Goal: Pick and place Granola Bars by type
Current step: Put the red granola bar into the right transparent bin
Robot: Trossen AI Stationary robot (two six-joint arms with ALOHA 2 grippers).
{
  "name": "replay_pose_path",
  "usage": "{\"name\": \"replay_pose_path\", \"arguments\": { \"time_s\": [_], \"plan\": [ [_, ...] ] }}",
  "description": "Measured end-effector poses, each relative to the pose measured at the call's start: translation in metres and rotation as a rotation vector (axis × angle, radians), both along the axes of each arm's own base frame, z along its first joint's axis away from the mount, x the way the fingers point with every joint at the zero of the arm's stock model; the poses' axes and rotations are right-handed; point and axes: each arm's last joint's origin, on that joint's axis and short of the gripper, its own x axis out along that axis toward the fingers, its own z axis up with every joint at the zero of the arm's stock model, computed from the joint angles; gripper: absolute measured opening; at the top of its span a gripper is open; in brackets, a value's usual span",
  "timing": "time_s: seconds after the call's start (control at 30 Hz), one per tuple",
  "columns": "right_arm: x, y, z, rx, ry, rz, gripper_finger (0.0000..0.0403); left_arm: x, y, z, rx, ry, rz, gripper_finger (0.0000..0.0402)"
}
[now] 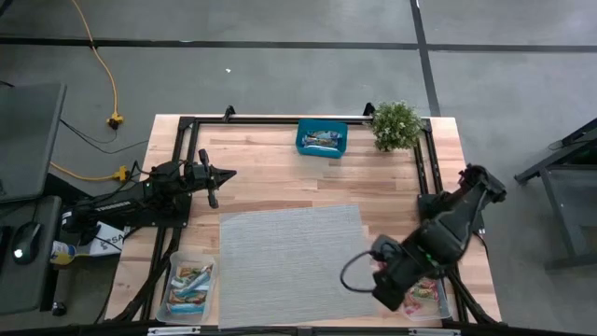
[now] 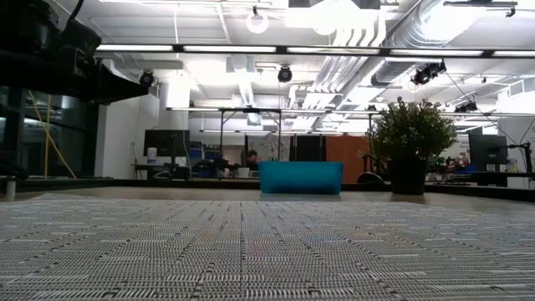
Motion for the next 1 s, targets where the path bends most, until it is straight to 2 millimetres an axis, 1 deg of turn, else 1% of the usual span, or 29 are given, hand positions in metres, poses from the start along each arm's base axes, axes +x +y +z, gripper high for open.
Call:
{"name": "replay_pose_path", "arguments": {
  "time_s": [0.17, 0.27, 0.37, 0.47, 0.6, 0.8, 1.0],
  "plan": [
    [-0.016, 0.02, -0.003, -0.005, 0.009, 0.078, 0.0065, 0.0, 0.0, 0.0, 0.0, 0.0, 0.0, 0.0001],
    [-0.027, 0.031, -0.004, 0.01, 0.031, 0.134, 0.0056, 0.0, 0.0, 0.0, 0.0, 0.0, 0.0, 0.0001],
    [-0.04, 0.042, -0.016, 0.032, 0.126, 0.201, 0.0041, 0.0, 0.0, 0.0, 0.0, 0.0, 0.0, 0.0001],
    [-0.054, 0.052, -0.033, 0.035, 0.217, 0.303, 0.003, 0.0, 0.0, 0.0, 0.0, 0.0, 0.0, 0.0001],
    [-0.067, 0.057, -0.059, -0.014, 0.286, 0.419, 0.0028, 0.0, 0.0, 0.0, 0.0, 0.0, 0.0, 0.0001],
    [-0.076, 0.051, -0.103, -0.121, 0.345, 0.578, 0.0037, 0.0, 0.0, 0.0, 0.0, 0.0, 0.0, 0.0001],
    [-0.077, 0.042, -0.143, -0.214, 0.306, 0.753, 0.003, 0.0, 0.0, 0.0, 0.0, 0.0, 0.0, 0.0001]
  ]
}}
